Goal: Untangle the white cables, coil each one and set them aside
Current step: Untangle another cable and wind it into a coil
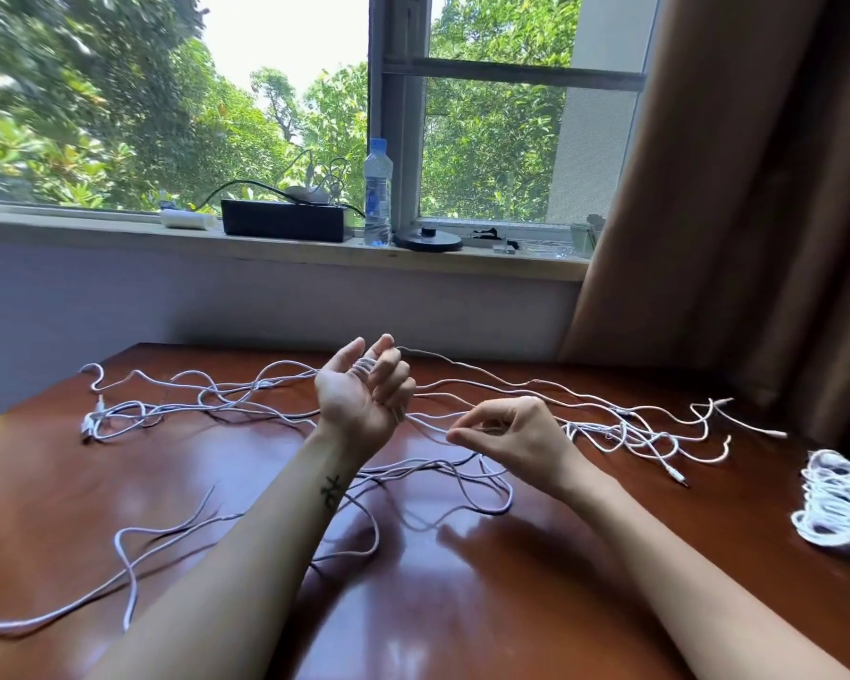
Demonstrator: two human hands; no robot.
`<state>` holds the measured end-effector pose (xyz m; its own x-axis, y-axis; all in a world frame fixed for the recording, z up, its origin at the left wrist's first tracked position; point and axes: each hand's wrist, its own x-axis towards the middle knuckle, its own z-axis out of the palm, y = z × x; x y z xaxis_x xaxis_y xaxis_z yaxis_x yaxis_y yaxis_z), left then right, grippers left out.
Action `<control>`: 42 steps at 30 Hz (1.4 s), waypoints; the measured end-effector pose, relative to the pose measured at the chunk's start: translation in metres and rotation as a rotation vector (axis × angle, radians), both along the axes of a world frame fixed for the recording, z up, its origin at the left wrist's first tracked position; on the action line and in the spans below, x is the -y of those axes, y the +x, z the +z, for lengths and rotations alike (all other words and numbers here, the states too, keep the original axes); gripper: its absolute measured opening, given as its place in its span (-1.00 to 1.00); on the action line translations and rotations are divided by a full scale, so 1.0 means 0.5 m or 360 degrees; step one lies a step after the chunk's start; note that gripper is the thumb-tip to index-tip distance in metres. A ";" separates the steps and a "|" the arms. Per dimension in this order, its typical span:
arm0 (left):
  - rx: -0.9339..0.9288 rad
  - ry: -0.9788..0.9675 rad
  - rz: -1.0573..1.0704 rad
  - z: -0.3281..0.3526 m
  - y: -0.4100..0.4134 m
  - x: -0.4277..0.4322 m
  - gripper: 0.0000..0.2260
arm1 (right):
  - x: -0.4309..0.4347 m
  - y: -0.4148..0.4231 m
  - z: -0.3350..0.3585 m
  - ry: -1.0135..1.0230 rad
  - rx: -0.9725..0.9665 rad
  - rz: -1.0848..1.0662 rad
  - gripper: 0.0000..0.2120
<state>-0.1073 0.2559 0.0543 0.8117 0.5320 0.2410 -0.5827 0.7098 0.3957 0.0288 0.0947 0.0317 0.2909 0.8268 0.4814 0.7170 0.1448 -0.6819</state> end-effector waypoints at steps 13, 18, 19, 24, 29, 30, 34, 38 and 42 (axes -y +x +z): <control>-0.0674 0.0804 0.0877 -0.019 0.047 0.005 -0.76 | 0.009 -0.012 0.019 0.0148 -0.0474 0.0237 -0.72; -0.0771 0.1312 0.1109 -0.029 0.046 0.013 -0.76 | 0.002 -0.010 0.017 0.0204 -0.0267 -0.0011 -0.76; -0.0791 0.1413 0.1134 -0.032 0.047 0.017 -0.76 | -0.001 -0.008 0.014 0.0262 -0.0101 -0.0170 -0.79; -0.0863 0.1713 0.1232 -0.045 0.058 0.026 -0.80 | -0.007 -0.007 0.010 0.0615 0.0423 -0.0726 -0.78; -0.0966 0.1872 0.1219 -0.048 0.056 0.029 -0.79 | -0.005 0.003 0.010 0.0661 0.0721 -0.0917 -0.72; -0.0987 0.1890 0.1192 -0.047 0.055 0.029 -0.78 | -0.005 0.008 0.010 0.0633 0.0779 -0.0979 -0.68; -0.1001 0.1905 0.1064 -0.041 0.046 0.036 -0.71 | 0.000 0.025 0.014 0.0346 0.0863 -0.1240 -0.43; -0.1007 0.1955 0.0817 -0.036 0.036 0.043 -0.77 | 0.002 0.035 0.017 0.0332 0.0840 -0.1147 -0.49; -0.1364 0.2369 0.0993 -0.045 0.029 0.031 -0.82 | 0.012 0.049 0.018 0.0520 0.0658 -0.0551 -0.70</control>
<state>-0.0930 0.2404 0.0317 0.7418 0.5269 0.4148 0.0859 -0.6881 0.7205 0.0533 0.0887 0.0406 0.2514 0.5093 0.8231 0.9544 0.0110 -0.2983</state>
